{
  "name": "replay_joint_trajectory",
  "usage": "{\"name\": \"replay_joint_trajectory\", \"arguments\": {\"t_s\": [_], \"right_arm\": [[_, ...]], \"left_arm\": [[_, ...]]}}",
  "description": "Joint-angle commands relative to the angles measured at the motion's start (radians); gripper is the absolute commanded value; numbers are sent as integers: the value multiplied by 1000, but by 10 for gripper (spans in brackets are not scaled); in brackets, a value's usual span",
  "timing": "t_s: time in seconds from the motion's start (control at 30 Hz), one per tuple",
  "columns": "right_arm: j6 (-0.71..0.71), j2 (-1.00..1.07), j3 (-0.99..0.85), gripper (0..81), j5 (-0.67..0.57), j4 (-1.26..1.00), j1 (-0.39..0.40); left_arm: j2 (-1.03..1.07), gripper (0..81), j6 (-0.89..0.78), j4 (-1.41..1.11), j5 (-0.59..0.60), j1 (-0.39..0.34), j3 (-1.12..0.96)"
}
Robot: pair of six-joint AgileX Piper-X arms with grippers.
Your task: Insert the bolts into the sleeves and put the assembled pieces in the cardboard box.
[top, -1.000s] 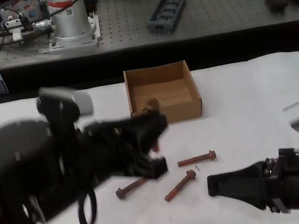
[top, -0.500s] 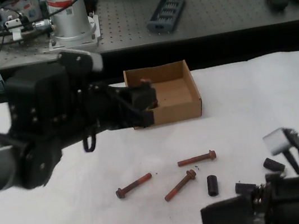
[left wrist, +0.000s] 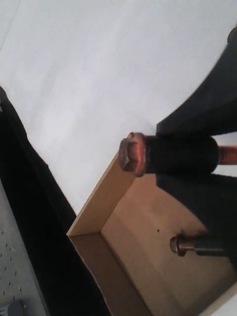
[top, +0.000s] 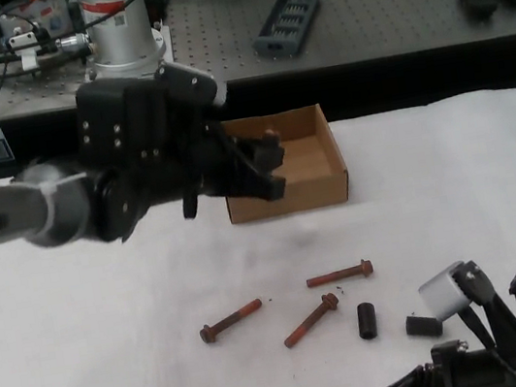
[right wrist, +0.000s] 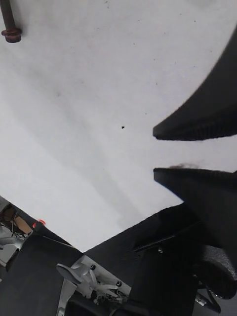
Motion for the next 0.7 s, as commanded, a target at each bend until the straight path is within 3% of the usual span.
{"name": "replay_joint_trajectory", "arguments": {"t_s": [0.0, 0.23, 0.67], "right_arm": [[-15, 2, 1, 167, 1, 10, 7], [2, -11, 33, 167, 12, 8, 7], [6, -17, 35, 167, 21, 0, 7]], "left_arm": [[52, 83, 26, 26, -15, 22, -120], [132, 83, 77, 147, -25, 55, -252], [188, 83, 109, 214, -62, 47, -337]]}}
